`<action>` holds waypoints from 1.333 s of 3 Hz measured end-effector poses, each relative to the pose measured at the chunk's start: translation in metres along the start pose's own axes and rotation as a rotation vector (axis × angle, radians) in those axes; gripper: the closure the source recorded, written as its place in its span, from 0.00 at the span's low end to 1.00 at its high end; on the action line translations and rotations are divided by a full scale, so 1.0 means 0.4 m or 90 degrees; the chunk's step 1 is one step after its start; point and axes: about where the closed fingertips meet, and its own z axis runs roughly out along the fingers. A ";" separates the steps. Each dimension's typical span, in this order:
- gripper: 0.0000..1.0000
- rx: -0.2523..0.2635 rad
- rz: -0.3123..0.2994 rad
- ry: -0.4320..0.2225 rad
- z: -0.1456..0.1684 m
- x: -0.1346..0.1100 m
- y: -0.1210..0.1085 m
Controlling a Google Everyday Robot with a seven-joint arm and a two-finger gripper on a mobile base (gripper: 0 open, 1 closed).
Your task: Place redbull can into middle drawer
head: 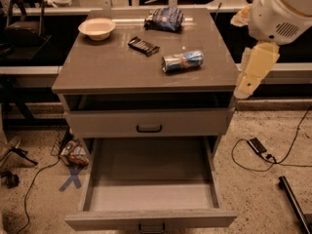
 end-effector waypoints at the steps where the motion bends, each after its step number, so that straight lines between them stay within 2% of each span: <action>1: 0.00 -0.005 -0.050 -0.022 0.083 -0.074 -0.082; 2: 0.00 -0.022 -0.069 -0.042 0.189 -0.139 -0.152; 3: 0.00 -0.022 -0.069 -0.042 0.189 -0.139 -0.152; 4: 0.00 -0.032 -0.087 -0.029 0.241 -0.145 -0.173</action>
Offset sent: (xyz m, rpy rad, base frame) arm 0.1311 0.0908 -0.0531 0.0440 0.0085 0.1665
